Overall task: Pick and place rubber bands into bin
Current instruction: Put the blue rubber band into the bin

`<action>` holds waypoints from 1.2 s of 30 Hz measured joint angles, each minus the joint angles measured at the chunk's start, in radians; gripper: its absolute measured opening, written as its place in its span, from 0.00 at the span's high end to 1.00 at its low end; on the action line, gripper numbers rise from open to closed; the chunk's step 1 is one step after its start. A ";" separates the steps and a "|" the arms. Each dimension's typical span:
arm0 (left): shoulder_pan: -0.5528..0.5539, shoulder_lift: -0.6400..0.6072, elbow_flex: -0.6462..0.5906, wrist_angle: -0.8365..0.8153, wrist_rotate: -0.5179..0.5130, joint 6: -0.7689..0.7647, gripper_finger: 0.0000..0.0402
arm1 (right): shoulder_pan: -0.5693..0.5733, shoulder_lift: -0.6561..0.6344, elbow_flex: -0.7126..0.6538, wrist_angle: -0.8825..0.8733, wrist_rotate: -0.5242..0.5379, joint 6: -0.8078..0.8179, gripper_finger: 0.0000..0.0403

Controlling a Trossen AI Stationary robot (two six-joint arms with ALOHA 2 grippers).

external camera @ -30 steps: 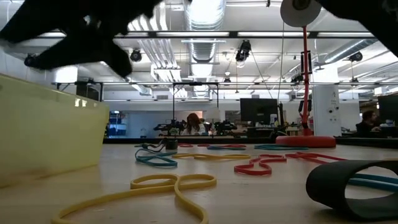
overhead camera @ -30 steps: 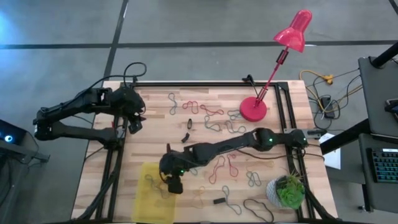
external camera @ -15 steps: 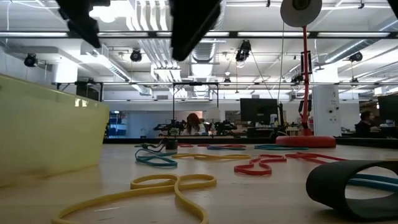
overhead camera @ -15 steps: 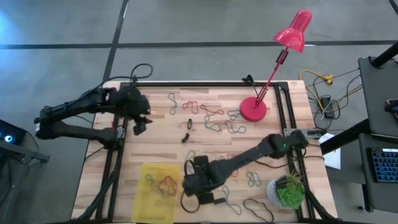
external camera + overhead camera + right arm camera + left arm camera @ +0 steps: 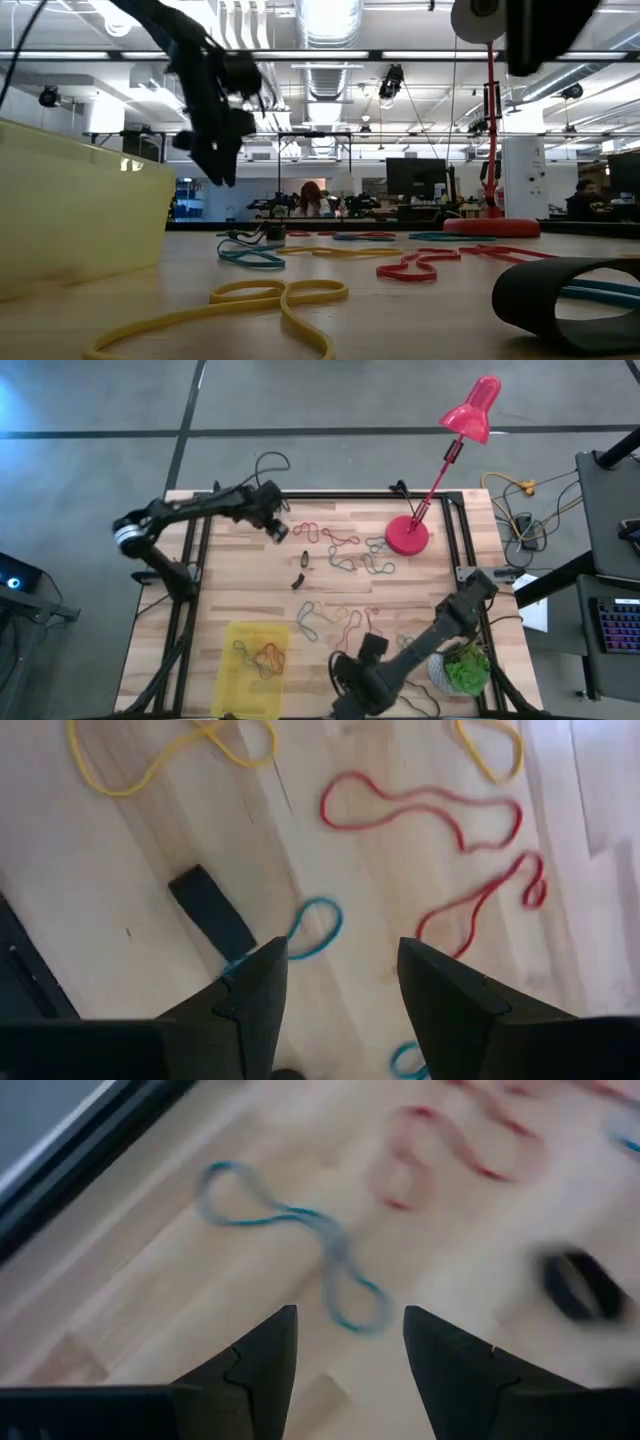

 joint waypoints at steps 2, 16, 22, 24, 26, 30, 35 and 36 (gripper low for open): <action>0.049 0.067 0.030 0.004 0.008 -0.064 0.58 | 0.016 0.000 -0.025 0.001 0.002 0.069 0.56; 0.082 0.219 0.085 0.060 0.069 -0.285 0.58 | 0.026 -0.123 -0.315 0.000 -0.005 0.371 0.56; 0.075 0.282 0.122 0.052 0.066 -0.314 0.58 | 0.025 -0.193 -0.425 0.001 -0.005 0.479 0.56; 0.075 0.288 0.142 0.041 0.062 -0.314 0.58 | 0.025 -0.217 -0.457 0.000 0.001 0.512 0.56; 0.076 0.297 0.158 0.010 0.063 -0.314 0.58 | 0.025 -0.234 -0.483 0.000 0.009 0.540 0.56; 0.073 0.306 0.188 -0.090 0.078 -0.282 0.58 | 0.025 -0.261 -0.530 0.001 0.021 0.573 0.56; 0.069 0.273 0.233 -0.212 0.073 -0.170 0.58 | 0.025 -0.272 -0.553 0.001 0.049 0.573 0.56; 0.069 0.273 0.249 -0.254 0.087 -0.133 0.58 | 0.025 -0.272 -0.553 0.001 0.055 0.568 0.56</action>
